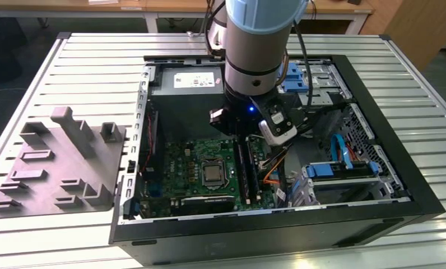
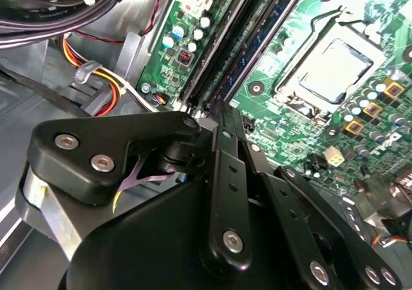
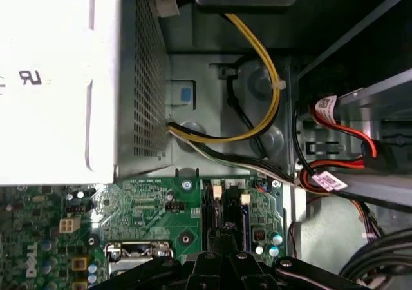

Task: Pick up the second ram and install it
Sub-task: 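Press down the second ram until it locks into place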

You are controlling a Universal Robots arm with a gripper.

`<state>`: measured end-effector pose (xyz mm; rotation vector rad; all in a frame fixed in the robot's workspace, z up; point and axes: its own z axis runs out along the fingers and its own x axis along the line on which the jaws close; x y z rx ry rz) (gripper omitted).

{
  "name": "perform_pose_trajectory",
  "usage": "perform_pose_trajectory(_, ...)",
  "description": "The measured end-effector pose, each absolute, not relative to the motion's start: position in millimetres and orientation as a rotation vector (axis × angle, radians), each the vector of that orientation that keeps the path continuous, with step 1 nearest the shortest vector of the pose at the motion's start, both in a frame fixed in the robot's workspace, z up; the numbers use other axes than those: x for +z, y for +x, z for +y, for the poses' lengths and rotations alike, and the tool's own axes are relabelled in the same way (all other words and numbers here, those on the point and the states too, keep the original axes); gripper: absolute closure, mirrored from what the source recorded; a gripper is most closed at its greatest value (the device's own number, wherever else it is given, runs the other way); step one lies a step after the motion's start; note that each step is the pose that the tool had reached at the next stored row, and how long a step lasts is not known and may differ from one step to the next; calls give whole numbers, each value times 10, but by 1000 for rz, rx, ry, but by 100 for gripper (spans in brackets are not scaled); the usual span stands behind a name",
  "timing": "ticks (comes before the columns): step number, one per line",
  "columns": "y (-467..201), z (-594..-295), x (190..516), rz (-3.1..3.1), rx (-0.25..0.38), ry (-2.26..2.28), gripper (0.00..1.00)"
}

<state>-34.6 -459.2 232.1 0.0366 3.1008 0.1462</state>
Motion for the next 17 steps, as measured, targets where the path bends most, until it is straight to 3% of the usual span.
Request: perform_pose_trajectory(17, -346, -4573, 2209, 3101, 148, 37, 90)
